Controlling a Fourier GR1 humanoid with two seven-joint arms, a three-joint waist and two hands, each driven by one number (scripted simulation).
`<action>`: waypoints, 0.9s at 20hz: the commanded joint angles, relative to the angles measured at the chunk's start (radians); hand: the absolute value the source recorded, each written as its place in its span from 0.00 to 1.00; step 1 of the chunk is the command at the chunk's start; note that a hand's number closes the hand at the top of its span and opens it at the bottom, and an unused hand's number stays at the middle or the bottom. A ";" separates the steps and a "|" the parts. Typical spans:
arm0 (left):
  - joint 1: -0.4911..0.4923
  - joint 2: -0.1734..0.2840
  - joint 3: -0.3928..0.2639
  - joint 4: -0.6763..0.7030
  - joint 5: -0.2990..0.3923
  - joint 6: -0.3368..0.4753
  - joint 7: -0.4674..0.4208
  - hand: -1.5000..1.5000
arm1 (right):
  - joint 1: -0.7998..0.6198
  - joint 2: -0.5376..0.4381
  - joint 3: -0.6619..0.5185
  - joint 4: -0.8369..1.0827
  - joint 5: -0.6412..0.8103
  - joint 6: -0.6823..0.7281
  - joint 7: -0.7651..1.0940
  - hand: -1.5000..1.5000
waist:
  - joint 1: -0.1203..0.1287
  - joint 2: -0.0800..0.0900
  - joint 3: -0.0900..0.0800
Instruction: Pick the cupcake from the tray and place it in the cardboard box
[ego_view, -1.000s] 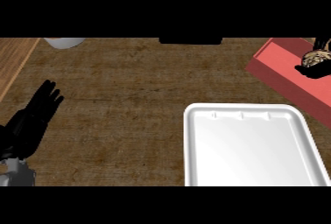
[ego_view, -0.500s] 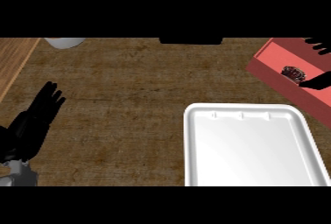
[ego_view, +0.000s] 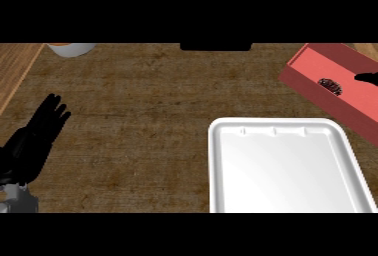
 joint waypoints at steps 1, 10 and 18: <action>0.038 -0.022 -0.019 -0.034 -0.009 0.001 -0.011 0.50 | 0.025 -0.097 -0.101 0.049 -0.103 0.080 -0.042 0.00 | 0.005 0.002 0.001; -0.008 0.011 0.008 -0.008 0.005 -0.007 0.011 0.50 | 0.106 -0.270 -0.157 0.145 -0.176 0.255 -0.105 0.00 | 0.009 0.005 0.002; -0.042 -0.027 -0.048 0.018 -0.030 0.007 0.009 0.50 | 0.169 -0.302 -0.140 0.170 -0.166 0.286 -0.209 0.00 | 0.022 0.013 0.004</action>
